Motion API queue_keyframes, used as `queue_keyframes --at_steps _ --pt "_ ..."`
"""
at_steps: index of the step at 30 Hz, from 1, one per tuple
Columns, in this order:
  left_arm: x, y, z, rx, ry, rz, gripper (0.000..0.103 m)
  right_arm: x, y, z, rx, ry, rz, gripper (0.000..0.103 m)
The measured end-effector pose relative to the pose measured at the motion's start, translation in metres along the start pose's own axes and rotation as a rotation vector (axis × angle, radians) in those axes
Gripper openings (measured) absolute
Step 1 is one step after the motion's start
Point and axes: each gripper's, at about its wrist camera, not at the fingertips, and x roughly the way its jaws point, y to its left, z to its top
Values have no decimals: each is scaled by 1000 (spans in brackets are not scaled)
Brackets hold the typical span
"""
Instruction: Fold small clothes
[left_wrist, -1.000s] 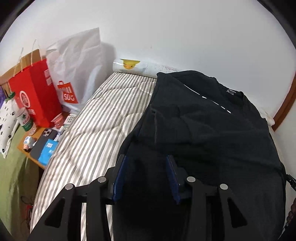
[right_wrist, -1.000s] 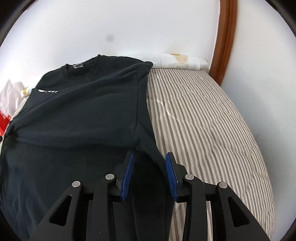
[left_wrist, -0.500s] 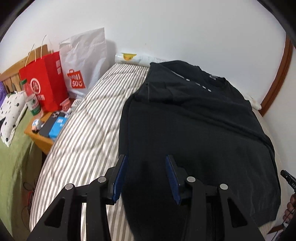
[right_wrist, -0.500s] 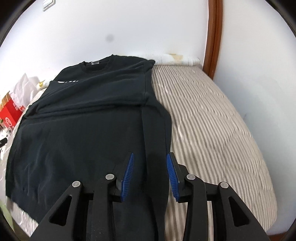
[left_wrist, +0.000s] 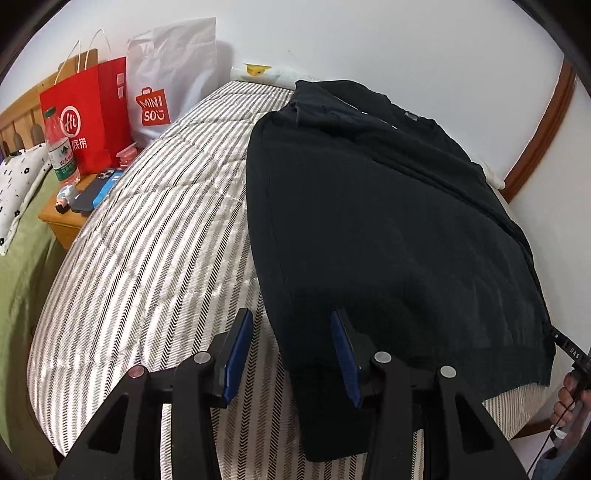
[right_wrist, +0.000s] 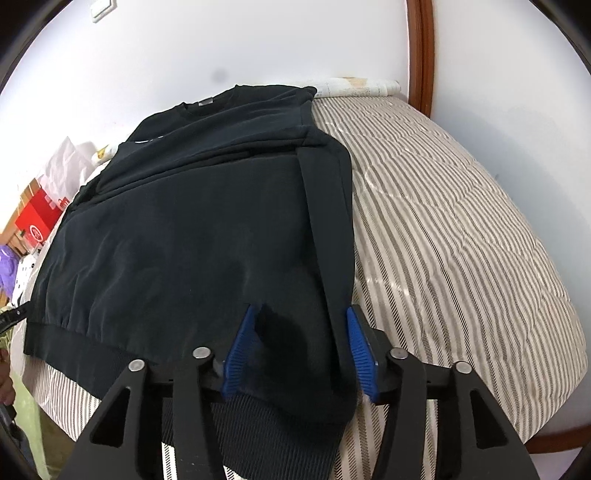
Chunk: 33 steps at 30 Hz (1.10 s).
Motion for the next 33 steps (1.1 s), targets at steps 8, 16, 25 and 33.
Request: queue_keyframes --at_steps 8,16,25,33 --pt "7 -7 6 34 -16 38 42 13 -3 -2 5 19 -5 52" --pt "16 -11 18 37 -12 53 42 20 -8 14 1 8 -7 53" --pt "21 -21 19 93 -27 99 41 30 -12 23 5 -1 11 51" --pt "20 -17 21 43 -14 61 8 34 11 23 -76 -3 57 12"
